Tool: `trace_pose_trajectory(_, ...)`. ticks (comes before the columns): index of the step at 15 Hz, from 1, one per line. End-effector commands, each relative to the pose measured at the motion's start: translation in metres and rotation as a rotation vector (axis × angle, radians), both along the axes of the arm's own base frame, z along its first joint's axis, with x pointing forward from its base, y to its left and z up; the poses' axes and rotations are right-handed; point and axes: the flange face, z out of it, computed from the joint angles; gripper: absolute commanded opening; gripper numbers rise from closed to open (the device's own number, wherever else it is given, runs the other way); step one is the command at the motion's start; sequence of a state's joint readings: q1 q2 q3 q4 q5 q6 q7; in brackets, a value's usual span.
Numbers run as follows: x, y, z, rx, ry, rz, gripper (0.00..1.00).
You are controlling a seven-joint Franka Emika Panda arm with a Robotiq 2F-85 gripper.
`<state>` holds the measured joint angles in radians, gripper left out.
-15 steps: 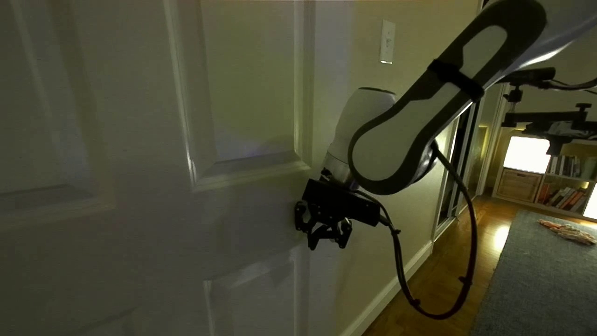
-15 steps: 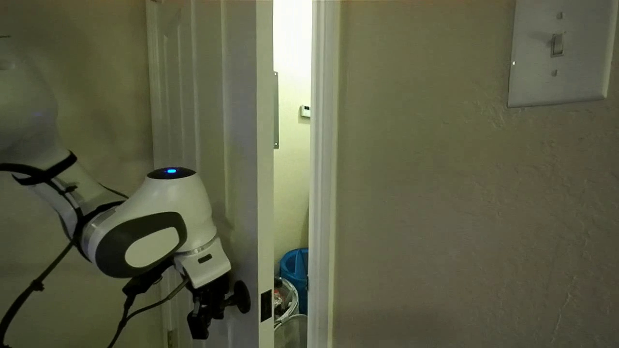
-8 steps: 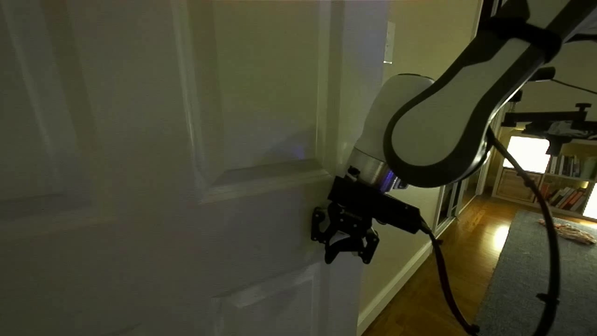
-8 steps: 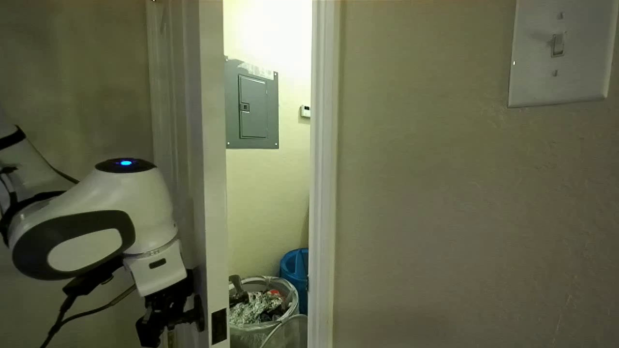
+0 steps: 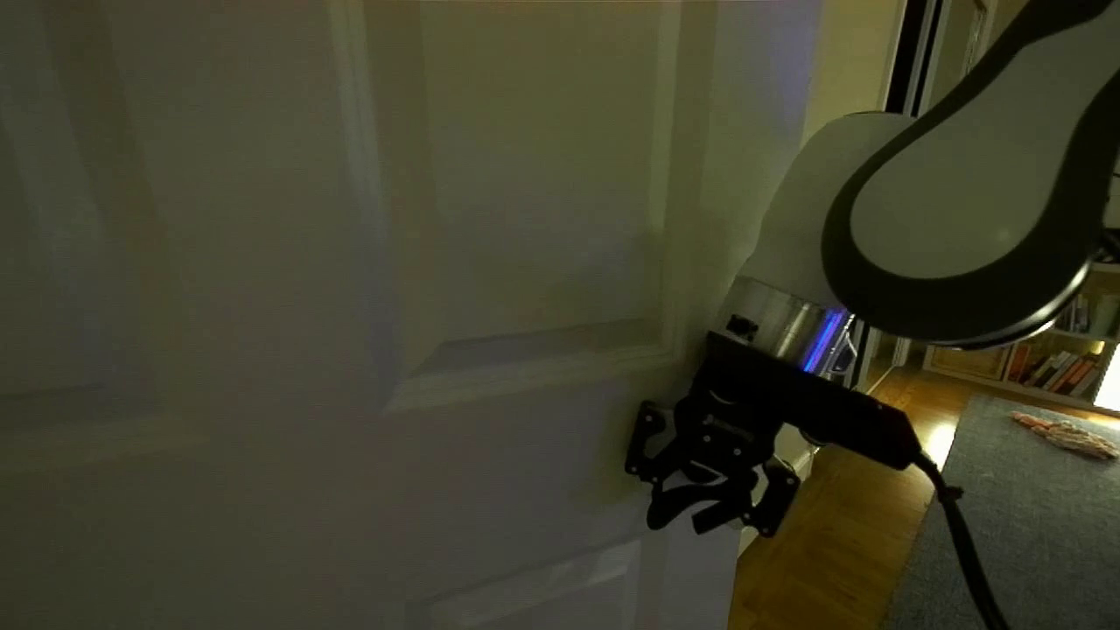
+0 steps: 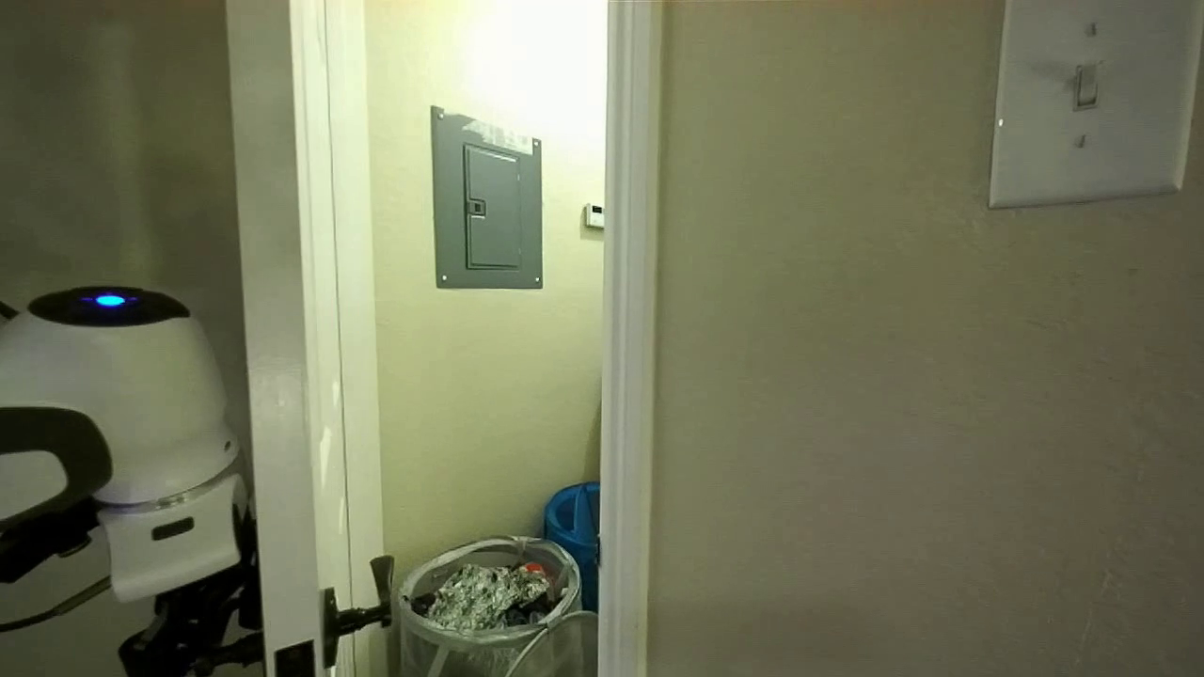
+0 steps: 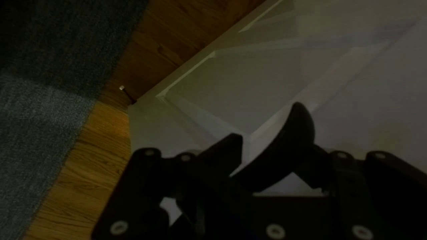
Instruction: Open the door
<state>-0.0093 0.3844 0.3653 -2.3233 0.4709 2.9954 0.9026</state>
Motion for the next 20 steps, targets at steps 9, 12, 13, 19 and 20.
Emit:
trace_pose_trajectory(9,-0.067,-0.007,0.101,-0.081,-0.046,0.248,1.00)
trace_pose_trajectory(12,-0.061,-0.006,0.123,-0.123,-0.139,0.345,1.00)
trace_pose_trajectory(13,-0.058,-0.003,0.134,-0.134,-0.184,0.383,1.00)
trace_pose_trajectory(19,-0.054,0.005,0.179,-0.161,-0.310,0.646,1.00)
trace_pose_trajectory(20,-0.054,0.002,0.181,-0.159,-0.292,0.674,1.00)
